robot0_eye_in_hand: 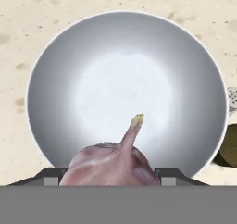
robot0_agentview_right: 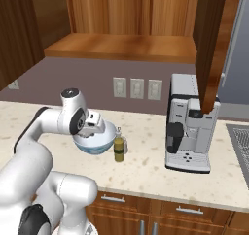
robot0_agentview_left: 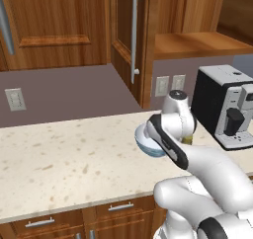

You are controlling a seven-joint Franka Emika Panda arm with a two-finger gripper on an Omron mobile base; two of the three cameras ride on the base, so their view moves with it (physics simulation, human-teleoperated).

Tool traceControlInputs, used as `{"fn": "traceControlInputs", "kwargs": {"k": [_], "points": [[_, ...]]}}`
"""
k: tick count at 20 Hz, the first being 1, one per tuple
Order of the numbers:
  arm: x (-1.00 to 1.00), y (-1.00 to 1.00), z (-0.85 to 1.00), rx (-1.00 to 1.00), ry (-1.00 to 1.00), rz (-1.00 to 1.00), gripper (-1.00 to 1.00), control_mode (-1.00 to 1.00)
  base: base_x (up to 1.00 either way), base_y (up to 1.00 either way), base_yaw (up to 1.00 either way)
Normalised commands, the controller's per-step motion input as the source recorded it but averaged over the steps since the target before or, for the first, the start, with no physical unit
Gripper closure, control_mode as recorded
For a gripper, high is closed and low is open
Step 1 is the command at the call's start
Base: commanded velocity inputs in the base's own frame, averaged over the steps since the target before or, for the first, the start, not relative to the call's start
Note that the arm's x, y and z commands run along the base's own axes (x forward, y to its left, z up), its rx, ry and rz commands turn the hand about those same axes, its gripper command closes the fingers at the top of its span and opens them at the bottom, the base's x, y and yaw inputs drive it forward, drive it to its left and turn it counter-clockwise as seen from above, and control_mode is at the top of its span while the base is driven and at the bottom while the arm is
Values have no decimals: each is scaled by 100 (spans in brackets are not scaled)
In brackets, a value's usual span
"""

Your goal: Retrieve the bottle and the shaker from the cabinet and place them next to the mixing bowl on the counter. Then add garlic from the fridge to the mixing bowl.

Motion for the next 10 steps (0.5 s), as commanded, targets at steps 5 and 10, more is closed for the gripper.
{"fn": "traceControlInputs", "kwargs": {"k": [5, 10], "points": [[53, 0, 0, 0, 5, 0, 100, -100, 0, 0, 0], [22, 0, -16, 0, 5, 0, 100, -100, 0, 0, 0]]}}
